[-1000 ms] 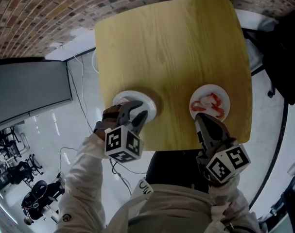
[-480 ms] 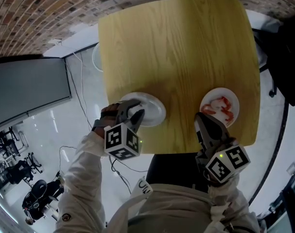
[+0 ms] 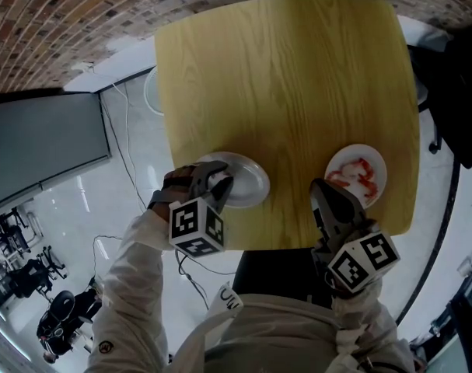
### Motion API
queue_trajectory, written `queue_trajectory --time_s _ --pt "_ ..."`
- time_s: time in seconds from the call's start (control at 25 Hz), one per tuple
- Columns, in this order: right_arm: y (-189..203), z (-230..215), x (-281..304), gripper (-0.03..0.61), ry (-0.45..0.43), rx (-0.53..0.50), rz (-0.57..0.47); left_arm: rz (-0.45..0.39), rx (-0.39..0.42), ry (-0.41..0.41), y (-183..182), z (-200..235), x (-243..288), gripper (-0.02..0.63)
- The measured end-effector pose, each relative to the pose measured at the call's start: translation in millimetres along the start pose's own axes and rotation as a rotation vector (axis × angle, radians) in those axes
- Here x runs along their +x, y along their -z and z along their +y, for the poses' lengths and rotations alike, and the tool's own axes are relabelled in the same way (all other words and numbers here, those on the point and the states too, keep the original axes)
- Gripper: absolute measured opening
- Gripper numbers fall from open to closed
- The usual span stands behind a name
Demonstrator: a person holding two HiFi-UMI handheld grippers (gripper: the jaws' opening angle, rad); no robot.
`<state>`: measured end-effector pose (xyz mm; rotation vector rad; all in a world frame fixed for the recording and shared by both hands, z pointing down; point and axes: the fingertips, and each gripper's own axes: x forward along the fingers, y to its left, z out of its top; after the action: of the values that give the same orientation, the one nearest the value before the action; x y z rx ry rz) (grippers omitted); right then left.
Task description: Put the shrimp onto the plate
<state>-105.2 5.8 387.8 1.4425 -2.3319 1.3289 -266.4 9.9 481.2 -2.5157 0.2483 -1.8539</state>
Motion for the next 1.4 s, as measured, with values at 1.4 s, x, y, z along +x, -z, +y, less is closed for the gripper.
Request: queue_trajectory --time_s 1.4 --pt "11.1 -11.3 -18.8 0.025 0.003 0.02 -0.015 -0.026 -0.081 -0.05 -19.6 1.3 -6.5 0.049"
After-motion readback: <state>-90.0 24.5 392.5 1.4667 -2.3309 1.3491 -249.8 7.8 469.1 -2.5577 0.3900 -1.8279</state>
